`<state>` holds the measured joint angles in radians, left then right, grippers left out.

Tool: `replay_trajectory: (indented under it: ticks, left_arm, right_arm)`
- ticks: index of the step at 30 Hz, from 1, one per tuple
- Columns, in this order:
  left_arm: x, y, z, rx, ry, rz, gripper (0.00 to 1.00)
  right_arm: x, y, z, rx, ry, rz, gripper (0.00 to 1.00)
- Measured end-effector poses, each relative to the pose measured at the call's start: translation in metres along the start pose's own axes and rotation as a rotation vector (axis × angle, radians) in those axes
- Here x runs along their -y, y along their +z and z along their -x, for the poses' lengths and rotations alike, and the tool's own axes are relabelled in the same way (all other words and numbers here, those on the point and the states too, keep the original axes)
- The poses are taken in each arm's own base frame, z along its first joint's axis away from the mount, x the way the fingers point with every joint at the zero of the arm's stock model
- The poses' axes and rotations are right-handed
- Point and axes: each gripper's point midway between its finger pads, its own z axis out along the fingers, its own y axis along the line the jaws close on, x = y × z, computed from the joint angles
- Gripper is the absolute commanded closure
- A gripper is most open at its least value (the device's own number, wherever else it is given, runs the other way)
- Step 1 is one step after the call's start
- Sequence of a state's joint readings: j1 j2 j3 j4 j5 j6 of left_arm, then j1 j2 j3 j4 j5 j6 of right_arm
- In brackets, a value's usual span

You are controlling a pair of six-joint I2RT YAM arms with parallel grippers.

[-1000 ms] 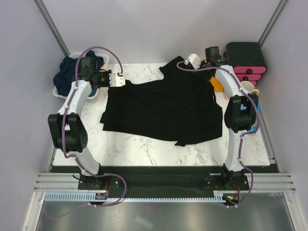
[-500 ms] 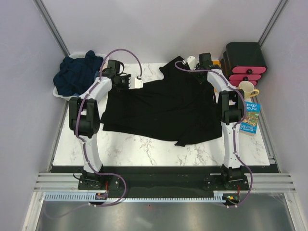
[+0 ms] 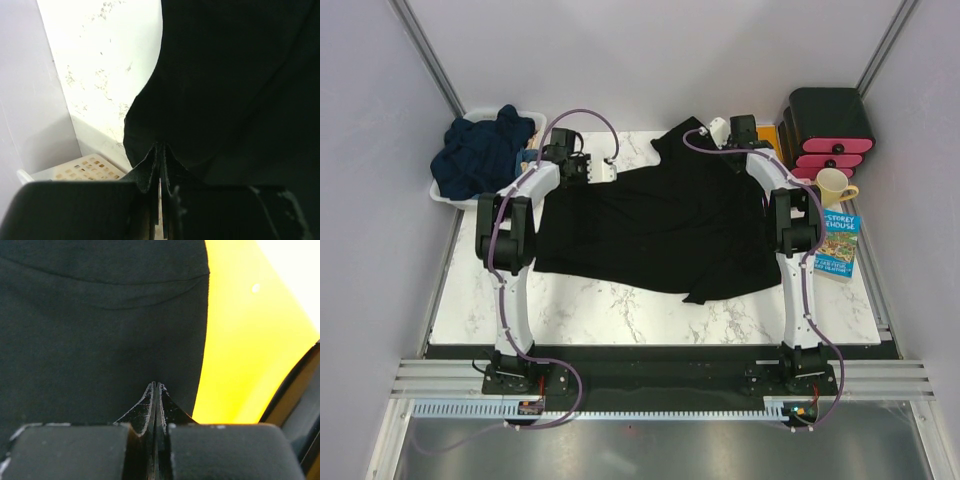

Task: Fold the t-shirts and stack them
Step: Flatten the tshirt out

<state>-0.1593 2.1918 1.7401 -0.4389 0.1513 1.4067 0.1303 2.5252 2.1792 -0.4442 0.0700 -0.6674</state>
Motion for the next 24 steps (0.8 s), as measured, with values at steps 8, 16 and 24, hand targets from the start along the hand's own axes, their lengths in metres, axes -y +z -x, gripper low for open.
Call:
replay_trajectory:
  ticks: [8,16,24]
  left_arm:
    - [-0.01,0.013,-0.017,-0.09,-0.002,0.034,0.98]
    - [-0.02,0.019,-0.03,-0.156,-0.003,0.07,0.98]
    - [-0.024,0.022,-0.038,-0.2,-0.005,0.083,0.98]
  right_arm:
    - [0.009,0.008,-0.004,-0.023,-0.011,-0.075,1.0]
    - [0.037,0.009,-0.025,-0.074,-0.003,-0.162,1.0]
    - [0.067,0.007,-0.055,-0.139,0.006,-0.238,1.0]
